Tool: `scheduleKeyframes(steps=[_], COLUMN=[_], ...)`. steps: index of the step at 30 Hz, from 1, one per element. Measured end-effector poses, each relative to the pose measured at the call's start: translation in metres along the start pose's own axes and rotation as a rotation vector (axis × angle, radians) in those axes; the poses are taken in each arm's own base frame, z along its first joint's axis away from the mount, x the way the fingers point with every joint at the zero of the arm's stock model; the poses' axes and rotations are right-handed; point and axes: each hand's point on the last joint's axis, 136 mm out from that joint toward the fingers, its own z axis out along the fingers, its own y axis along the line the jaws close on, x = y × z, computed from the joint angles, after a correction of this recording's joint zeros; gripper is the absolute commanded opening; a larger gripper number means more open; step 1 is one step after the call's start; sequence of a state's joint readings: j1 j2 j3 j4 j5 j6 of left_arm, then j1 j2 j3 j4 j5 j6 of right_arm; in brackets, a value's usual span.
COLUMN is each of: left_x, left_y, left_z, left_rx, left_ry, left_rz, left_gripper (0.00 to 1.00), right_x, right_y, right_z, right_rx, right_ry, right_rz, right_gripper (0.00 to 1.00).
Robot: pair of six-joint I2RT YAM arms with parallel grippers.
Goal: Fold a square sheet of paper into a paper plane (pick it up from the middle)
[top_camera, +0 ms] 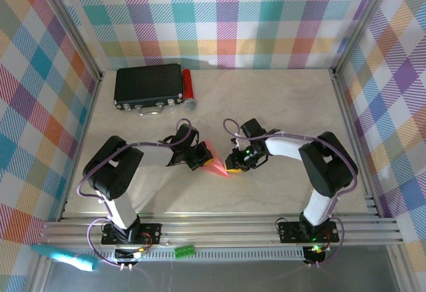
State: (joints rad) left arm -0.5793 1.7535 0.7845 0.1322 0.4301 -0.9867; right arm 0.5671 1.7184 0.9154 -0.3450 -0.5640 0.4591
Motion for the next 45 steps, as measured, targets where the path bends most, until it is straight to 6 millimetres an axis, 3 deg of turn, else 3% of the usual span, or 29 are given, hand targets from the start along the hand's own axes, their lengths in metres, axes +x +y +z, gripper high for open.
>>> scheduleKeyframes(steps=[6,12,24,45], left_x=[0.001,0.001,0.001,-0.002], left_y=[0.000,0.000,0.001,0.005], left_z=[0.000,0.000,0.000,-0.001], left_rx=[0.002,0.002,-0.004,-0.068], left_ry=[0.004,0.005,0.006,0.021], left_rz=[0.008,0.008,0.003,-0.023], left_gripper=[0.05,0.05,0.05,0.04], right_x=[-0.017,-0.020,-0.016,-0.014], right_y=[0.020,0.031,0.020,0.008], right_z=[-0.010,0.009,0.036,0.035], right_rx=[-0.019,-0.029,-0.014,0.052], right_ry=[-0.054,-0.013,0.058,0.054], right_rz=[-0.056,-0.087,-0.060,-0.069], right_gripper=[0.17,0.12,0.10,0.10])
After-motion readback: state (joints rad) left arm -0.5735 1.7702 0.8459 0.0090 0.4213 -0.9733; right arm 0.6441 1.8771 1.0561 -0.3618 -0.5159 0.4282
